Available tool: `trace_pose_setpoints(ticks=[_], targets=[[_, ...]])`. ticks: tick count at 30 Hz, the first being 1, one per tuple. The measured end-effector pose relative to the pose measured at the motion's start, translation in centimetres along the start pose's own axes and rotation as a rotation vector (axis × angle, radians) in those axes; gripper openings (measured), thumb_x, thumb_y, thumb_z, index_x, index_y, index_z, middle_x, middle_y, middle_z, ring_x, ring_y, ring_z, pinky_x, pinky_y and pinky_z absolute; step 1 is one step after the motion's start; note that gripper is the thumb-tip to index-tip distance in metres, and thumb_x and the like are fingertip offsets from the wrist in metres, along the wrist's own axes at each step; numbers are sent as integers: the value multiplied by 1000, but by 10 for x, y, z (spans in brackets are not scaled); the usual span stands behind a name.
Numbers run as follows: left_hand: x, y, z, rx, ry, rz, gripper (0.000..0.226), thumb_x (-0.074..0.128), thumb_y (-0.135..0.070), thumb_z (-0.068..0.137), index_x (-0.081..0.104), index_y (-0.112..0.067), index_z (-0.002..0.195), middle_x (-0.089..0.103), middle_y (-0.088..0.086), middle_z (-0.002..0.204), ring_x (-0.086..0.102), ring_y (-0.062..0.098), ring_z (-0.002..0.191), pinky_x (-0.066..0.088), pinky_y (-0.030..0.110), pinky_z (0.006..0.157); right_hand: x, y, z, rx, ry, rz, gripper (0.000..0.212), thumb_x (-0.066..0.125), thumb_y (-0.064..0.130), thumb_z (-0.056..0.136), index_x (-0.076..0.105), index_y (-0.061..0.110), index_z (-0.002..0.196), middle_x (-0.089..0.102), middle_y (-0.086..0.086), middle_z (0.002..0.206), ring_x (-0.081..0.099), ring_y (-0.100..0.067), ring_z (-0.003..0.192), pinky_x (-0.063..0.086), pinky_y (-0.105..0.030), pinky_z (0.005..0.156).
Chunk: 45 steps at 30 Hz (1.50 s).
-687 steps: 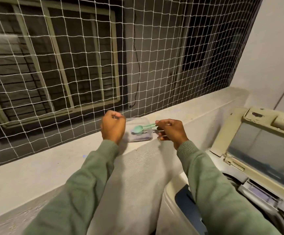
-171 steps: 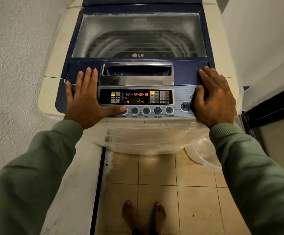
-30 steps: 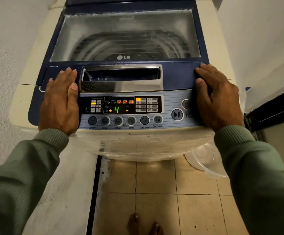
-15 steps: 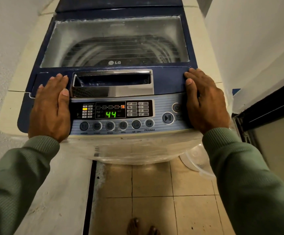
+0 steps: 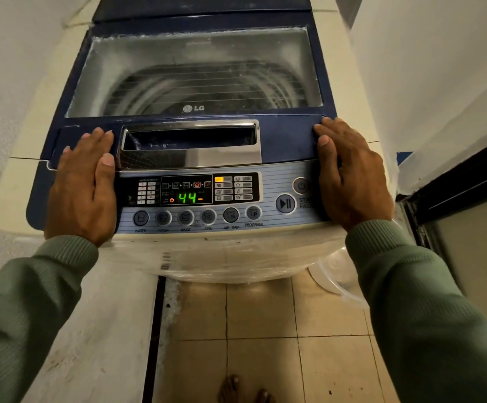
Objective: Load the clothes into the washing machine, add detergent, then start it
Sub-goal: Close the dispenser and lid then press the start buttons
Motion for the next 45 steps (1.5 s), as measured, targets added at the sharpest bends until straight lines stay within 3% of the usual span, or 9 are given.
trace_pose_setpoints(ticks=[8, 13, 17, 32, 38, 42, 45], targets=[[0, 1, 0, -7, -4, 5, 50, 25, -32, 103, 40, -12, 146, 38, 6, 153, 23, 3, 137, 4, 12, 115, -1, 0, -1, -1, -9, 18, 51, 29, 39, 99, 55, 14, 135, 49, -4, 144, 40, -18, 137, 27, -33, 117], [-1, 0, 0, -12, -10, 4, 49, 26, -32, 103, 40, -12, 146, 38, 7, 153, 26, 8, 140, 9, 23, 118, 0, 1, 0, -6, -6, 6, 53, 28, 40, 98, 56, 14, 134, 49, -3, 144, 40, -17, 137, 27, -31, 117], [-1, 0, 0, -14, -14, 1, 49, 26, -31, 103, 42, -11, 145, 39, 6, 152, 27, 9, 141, 7, 18, 117, -1, 0, 0, -7, -18, 5, 51, 29, 39, 99, 56, 13, 134, 50, -3, 144, 41, -17, 137, 27, -29, 115], [-1, 3, 0, -14, -30, -14, 48, 27, -32, 103, 42, -12, 145, 40, 6, 152, 30, 14, 142, 11, 27, 120, -1, 1, -1, -10, -25, -1, 50, 29, 38, 99, 57, 14, 134, 51, -3, 143, 41, -17, 137, 26, -27, 115], [0, 4, -1, -16, -26, -16, 49, 27, -33, 104, 42, -13, 145, 39, 5, 152, 28, 7, 140, 8, 16, 117, -1, 0, 0, -4, -18, -8, 51, 29, 39, 99, 55, 14, 135, 50, -2, 144, 40, -16, 137, 23, -24, 113], [-1, 3, 0, -18, -28, -13, 48, 27, -32, 104, 41, -12, 145, 40, 6, 152, 27, 6, 138, 11, 25, 119, -1, 0, 0, -8, -19, -6, 49, 30, 38, 100, 56, 14, 134, 50, -3, 144, 41, -16, 137, 23, -22, 112], [-2, 2, -1, -24, -29, -11, 48, 28, -31, 104, 42, -12, 145, 40, 6, 152, 29, 11, 140, 10, 23, 118, -1, 0, 0, -9, -23, -4, 47, 32, 36, 101, 56, 13, 134, 50, -4, 143, 41, -17, 136, 23, -23, 112]])
Point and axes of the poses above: each hand's wrist, its own z-axis towards the middle knuckle, its own x-axis out of the palm, y = z × x, the point moved 9 cm from there along z, towards the middle knuckle
